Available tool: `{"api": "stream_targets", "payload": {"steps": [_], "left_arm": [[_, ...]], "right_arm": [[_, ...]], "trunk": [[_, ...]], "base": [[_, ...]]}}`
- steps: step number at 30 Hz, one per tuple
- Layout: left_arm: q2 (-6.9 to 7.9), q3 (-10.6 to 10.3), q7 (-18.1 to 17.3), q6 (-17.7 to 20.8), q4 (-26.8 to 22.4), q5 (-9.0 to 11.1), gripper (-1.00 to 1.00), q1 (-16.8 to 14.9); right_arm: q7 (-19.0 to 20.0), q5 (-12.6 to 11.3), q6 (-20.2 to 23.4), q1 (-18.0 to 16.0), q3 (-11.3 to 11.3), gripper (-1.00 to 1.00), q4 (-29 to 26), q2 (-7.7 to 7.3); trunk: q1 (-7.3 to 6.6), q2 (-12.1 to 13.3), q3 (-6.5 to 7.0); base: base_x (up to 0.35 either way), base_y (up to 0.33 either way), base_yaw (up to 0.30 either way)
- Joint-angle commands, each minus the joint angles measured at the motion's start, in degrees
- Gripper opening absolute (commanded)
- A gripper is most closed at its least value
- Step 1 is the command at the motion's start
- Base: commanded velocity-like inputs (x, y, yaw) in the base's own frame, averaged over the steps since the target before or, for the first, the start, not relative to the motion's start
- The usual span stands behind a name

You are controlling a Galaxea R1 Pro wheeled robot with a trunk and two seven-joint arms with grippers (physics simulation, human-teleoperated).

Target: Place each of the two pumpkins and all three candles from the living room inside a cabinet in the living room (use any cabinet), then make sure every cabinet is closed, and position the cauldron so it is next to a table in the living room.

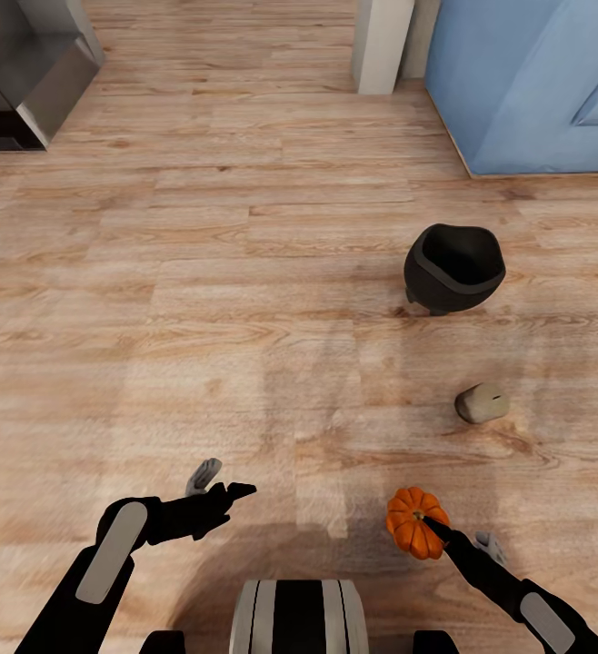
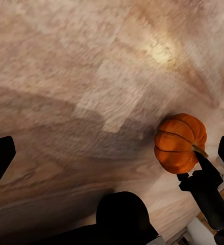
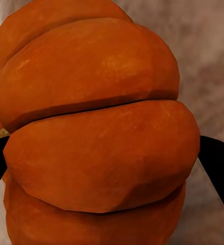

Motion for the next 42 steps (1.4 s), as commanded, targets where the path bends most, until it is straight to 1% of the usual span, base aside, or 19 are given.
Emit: {"api": "stream_targets", "payload": {"steps": [1,3,15,29,35,37,42], "left_arm": [[0.02,0.0,0.6,0.1,0.0,0.6,1.00,0.0],[0.02,0.0,0.6,0.1,0.0,0.6,1.00,0.0],[0.02,0.0,0.6,0.1,0.0,0.6,1.00,0.0],[0.05,0.0,0.6,0.1,0.0,0.6,1.00,0.0],[0.07,0.0,0.6,0.1,0.0,0.7,1.00,0.0],[0.05,0.0,0.6,0.1,0.0,0.6,1.00,0.0],[0.03,0.0,0.6,0.1,0.0,0.7,1.00,0.0]], "right_arm": [[-3.6,0.1,0.2,0.0,0.2,-1.00,0.1,-0.02],[-3.6,0.1,0.2,0.0,0.2,-1.00,0.1,-0.02],[-3.6,0.1,0.2,0.0,0.2,-1.00,0.1,-0.02],[-3.6,0.1,0.3,0.0,0.2,-1.00,0.1,-0.02],[-2.8,0.1,0.3,0.0,0.2,-1.00,0.1,-0.02],[-1.9,0.0,0.3,0.0,0.2,-1.00,0.1,-0.02],[2.2,0.0,0.3,0.0,0.2,-1.00,0.1,-0.02]], "trunk": [[0.00,0.0,-0.03],[-0.05,0.0,0.41],[-0.05,0.0,0.41],[-0.41,0.2,3.51],[-0.57,0.3,4.84],[-0.62,0.3,5.28],[-0.75,0.4,6.39]], "base": [[0.000,0.000,0.000],[0.000,0.000,0.000],[0.000,0.000,0.000],[0.000,0.000,0.000],[0.000,0.000,0.000],[0.000,0.000,0.000],[0.000,0.000,0.000]]}}
